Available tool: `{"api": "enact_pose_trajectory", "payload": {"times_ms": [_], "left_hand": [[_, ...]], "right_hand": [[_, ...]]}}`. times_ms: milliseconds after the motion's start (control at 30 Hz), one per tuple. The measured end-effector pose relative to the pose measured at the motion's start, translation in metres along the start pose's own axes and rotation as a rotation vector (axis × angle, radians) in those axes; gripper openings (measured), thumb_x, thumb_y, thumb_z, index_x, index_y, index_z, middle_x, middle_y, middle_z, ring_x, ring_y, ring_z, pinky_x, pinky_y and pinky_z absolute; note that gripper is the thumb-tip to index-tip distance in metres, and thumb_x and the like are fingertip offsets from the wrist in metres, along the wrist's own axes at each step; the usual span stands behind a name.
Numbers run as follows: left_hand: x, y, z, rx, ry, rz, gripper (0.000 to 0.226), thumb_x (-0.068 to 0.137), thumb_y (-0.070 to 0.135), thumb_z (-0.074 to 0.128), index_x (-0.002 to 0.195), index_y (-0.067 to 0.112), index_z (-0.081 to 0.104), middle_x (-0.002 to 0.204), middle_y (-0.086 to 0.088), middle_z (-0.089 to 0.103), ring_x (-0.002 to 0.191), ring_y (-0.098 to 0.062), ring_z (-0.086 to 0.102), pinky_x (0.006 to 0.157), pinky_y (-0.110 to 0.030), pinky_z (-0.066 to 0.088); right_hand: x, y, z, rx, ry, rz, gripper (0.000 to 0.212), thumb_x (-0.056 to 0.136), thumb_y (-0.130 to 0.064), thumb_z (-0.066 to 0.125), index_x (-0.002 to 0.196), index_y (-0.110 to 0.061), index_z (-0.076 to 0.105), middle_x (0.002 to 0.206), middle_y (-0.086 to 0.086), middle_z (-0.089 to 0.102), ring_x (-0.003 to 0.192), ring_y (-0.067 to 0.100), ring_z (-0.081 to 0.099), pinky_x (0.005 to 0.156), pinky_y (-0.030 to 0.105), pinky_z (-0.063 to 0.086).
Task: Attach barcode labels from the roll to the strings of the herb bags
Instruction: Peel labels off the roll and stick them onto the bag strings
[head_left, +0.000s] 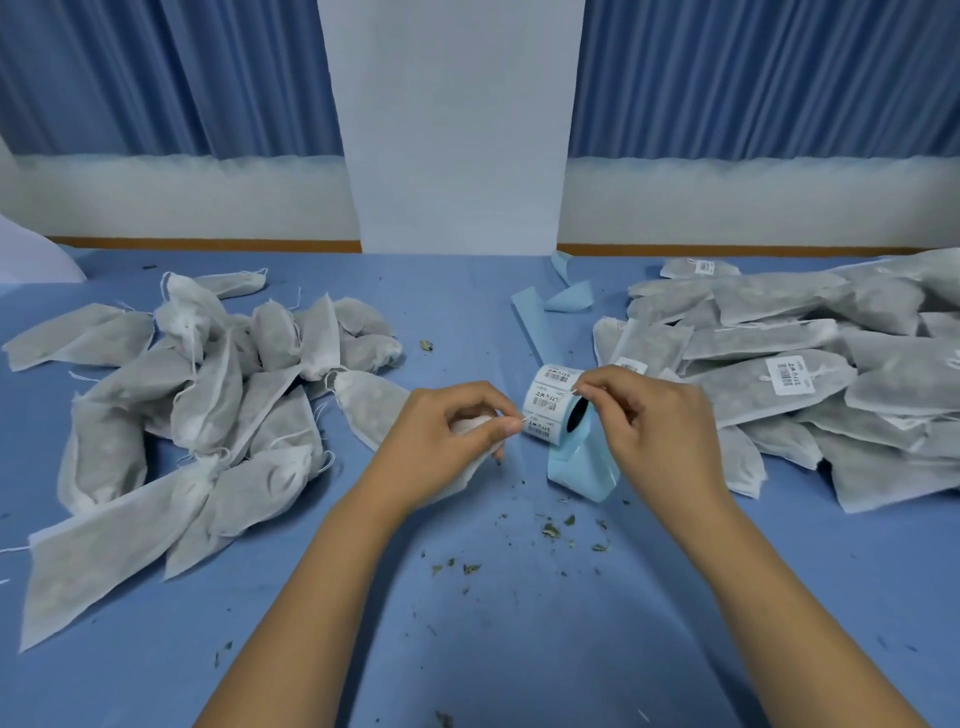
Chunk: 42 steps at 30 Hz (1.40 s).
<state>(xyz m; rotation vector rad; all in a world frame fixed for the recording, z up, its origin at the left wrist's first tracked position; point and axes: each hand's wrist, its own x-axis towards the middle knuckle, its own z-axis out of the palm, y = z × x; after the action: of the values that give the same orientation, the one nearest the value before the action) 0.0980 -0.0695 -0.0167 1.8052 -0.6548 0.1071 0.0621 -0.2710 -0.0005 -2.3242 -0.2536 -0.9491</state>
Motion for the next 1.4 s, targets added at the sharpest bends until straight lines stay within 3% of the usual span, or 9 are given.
{"api": "enact_pose_trajectory", "payload": {"times_ms": [167, 333, 400, 533, 667, 800, 933, 1133, 1400], "left_hand": [[-0.005, 0.004, 0.001, -0.231, -0.159, -0.136, 0.014, 0.084, 0.023, 0.069, 0.072, 0.023, 0.075, 0.072, 0.002, 0.072, 0.076, -0.011, 0.066, 0.072, -0.021, 0.047], [-0.003, 0.014, 0.005, -0.480, 0.074, 0.001, 0.013, 0.080, 0.022, 0.067, 0.082, 0.023, 0.080, 0.091, 0.003, 0.076, 0.086, -0.003, 0.070, 0.074, -0.011, 0.050], [0.000, 0.011, 0.004, -0.396, 0.154, 0.023, 0.016, 0.082, 0.016, 0.067, 0.088, 0.023, 0.080, 0.099, 0.008, 0.075, 0.099, -0.003, 0.068, 0.082, -0.012, 0.049], [0.001, -0.003, -0.001, 0.230, 0.104, 0.134, 0.021, 0.083, 0.009, 0.073, 0.093, 0.028, 0.076, 0.107, 0.020, 0.070, 0.105, -0.003, 0.065, 0.094, -0.031, 0.051], [0.001, -0.004, 0.002, 0.287, 0.003, 0.131, 0.006, 0.078, 0.015, 0.079, 0.084, 0.017, 0.079, 0.096, 0.013, 0.072, 0.092, -0.010, 0.065, 0.085, -0.035, 0.051], [-0.004, 0.003, 0.013, 0.163, -0.038, 0.059, 0.011, 0.079, 0.018, 0.079, 0.073, 0.026, 0.076, 0.100, 0.016, 0.061, 0.080, -0.007, 0.060, 0.081, -0.011, 0.041], [-0.005, 0.008, 0.019, -0.024, 0.096, 0.051, 0.018, 0.078, 0.015, 0.078, 0.071, 0.032, 0.076, 0.087, 0.011, 0.068, 0.079, -0.005, 0.063, 0.076, -0.014, 0.043], [-0.006, 0.012, 0.020, -0.116, 0.316, 0.005, 0.015, 0.083, 0.012, 0.074, 0.072, 0.022, 0.076, 0.079, 0.006, 0.075, 0.079, -0.004, 0.068, 0.072, -0.008, 0.046], [-0.008, 0.017, 0.025, -0.069, 0.224, 0.021, 0.016, 0.083, 0.016, 0.070, 0.072, 0.027, 0.072, 0.075, 0.007, 0.072, 0.075, -0.004, 0.067, 0.072, -0.011, 0.047]], "right_hand": [[0.001, 0.005, 0.002, 0.116, 0.064, 0.108, 0.009, 0.088, -0.014, 0.067, 0.083, -0.015, 0.073, 0.056, -0.002, 0.060, 0.052, 0.016, 0.051, 0.055, 0.034, 0.044], [-0.009, -0.005, 0.016, 0.179, -0.127, 0.135, 0.011, 0.087, -0.021, 0.067, 0.079, -0.024, 0.074, 0.061, -0.011, 0.063, 0.054, 0.006, 0.049, 0.059, 0.029, 0.043], [-0.015, -0.017, 0.021, 0.160, -0.221, 0.014, 0.014, 0.088, -0.022, 0.066, 0.077, -0.026, 0.071, 0.060, -0.016, 0.062, 0.054, -0.001, 0.050, 0.057, 0.024, 0.041], [-0.015, -0.017, 0.016, 0.058, -0.199, -0.262, 0.012, 0.087, -0.016, 0.062, 0.083, -0.019, 0.073, 0.073, -0.014, 0.068, 0.063, -0.011, 0.042, 0.057, 0.020, 0.043], [-0.008, -0.007, 0.008, 0.054, -0.080, -0.351, 0.009, 0.084, -0.017, 0.067, 0.082, -0.018, 0.075, 0.076, -0.012, 0.070, 0.062, -0.006, 0.048, 0.054, 0.024, 0.047], [-0.004, 0.001, 0.009, 0.289, 0.007, -0.038, 0.008, 0.079, -0.011, 0.074, 0.074, -0.017, 0.073, 0.073, -0.012, 0.068, 0.057, 0.011, 0.056, 0.057, 0.021, 0.040], [-0.004, 0.005, 0.016, 0.539, -0.094, 0.279, 0.016, 0.080, -0.006, 0.072, 0.070, -0.019, 0.070, 0.072, -0.013, 0.067, 0.061, 0.006, 0.050, 0.063, 0.020, 0.042], [-0.011, -0.005, 0.023, 0.559, -0.241, 0.269, 0.018, 0.080, -0.012, 0.074, 0.068, -0.026, 0.071, 0.071, -0.015, 0.065, 0.060, 0.010, 0.045, 0.059, 0.012, 0.036], [-0.015, -0.014, 0.023, 0.529, -0.186, 0.220, 0.011, 0.086, -0.029, 0.068, 0.076, -0.024, 0.069, 0.078, -0.014, 0.064, 0.077, 0.010, 0.055, 0.073, 0.023, 0.042]]}}
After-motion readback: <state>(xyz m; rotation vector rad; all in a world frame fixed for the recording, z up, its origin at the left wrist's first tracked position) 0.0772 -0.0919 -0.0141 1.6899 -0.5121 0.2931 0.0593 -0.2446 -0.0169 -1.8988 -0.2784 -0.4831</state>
